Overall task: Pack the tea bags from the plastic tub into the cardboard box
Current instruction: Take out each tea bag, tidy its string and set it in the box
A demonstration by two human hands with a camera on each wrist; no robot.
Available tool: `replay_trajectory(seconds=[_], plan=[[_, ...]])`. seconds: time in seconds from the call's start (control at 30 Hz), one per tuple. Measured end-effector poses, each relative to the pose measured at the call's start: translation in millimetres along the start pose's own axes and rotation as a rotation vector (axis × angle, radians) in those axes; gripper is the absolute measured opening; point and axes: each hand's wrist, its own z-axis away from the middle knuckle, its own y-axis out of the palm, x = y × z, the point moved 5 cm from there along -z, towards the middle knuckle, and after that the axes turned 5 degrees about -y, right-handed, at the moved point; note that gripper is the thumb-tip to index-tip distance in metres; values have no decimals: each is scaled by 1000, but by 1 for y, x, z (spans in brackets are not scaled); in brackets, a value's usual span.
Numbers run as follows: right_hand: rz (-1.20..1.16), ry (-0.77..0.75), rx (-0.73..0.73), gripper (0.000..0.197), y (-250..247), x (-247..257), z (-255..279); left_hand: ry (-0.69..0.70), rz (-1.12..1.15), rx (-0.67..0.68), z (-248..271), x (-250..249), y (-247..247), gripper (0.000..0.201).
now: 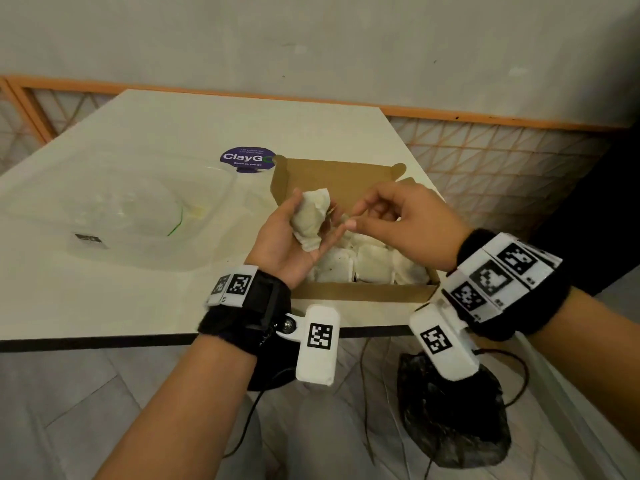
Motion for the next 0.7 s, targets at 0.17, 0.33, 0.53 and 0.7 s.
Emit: replay_trajectory(seconds=[0.17, 0.33, 0.53, 0.7], plan=[[-158, 119, 10, 36, 36, -2, -20, -90, -119, 123, 7, 6, 8, 64], [-276, 121, -112, 19, 39, -10, -19, -70, -237, 43, 2, 5, 2, 46], [-658, 131, -267, 19, 41, -26, -4, -69, -228, -14, -5, 5, -3, 43], [-813, 76, -377, 20, 41, -35, -1, -45, -275, -90, -9, 4, -7, 40]])
